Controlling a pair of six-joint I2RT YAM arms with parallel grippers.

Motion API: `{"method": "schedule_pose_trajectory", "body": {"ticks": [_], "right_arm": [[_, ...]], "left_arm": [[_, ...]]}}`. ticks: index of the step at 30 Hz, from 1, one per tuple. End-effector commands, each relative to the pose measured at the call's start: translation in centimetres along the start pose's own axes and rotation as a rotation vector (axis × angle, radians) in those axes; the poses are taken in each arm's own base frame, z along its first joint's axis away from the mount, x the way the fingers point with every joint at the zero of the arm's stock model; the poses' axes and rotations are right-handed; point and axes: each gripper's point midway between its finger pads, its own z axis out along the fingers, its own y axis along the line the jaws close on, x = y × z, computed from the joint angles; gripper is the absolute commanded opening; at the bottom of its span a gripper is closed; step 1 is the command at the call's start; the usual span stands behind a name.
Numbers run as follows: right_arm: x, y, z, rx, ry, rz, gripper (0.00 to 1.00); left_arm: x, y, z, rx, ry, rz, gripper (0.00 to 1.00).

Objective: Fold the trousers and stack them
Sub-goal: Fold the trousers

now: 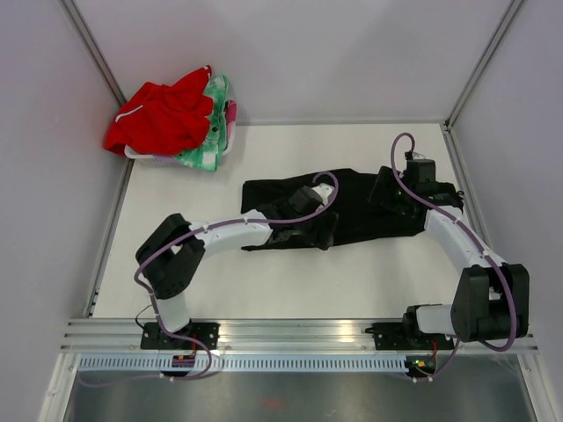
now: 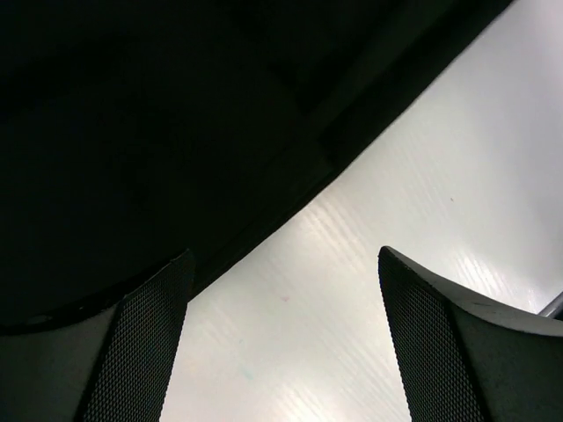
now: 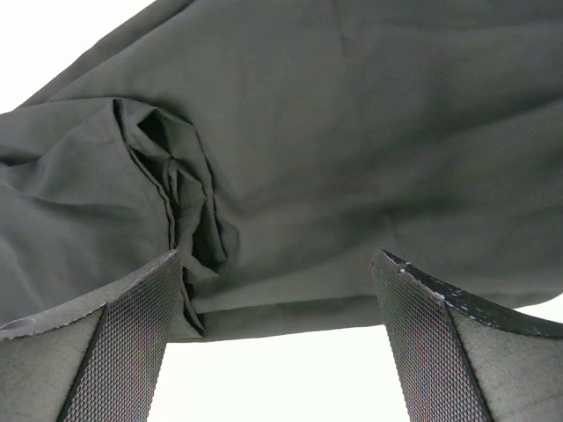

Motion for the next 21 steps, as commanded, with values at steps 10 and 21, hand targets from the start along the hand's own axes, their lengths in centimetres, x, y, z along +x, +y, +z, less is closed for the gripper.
{"method": "schedule_pose_trajectory", "body": {"ticks": [10, 21], "right_arm": [[-9.1, -7.6, 2.7, 0.136, -0.134, 0.185, 0.97], [-7.4, -10.1, 4.0, 0.188, -0.05, 0.128, 0.9]], "left_arm": [[-4.3, 18.1, -11.6, -0.291, -0.268, -0.478, 0.91], [1.2, 23.0, -7.6, -0.226, -0.161, -0.616, 0.88]]}}
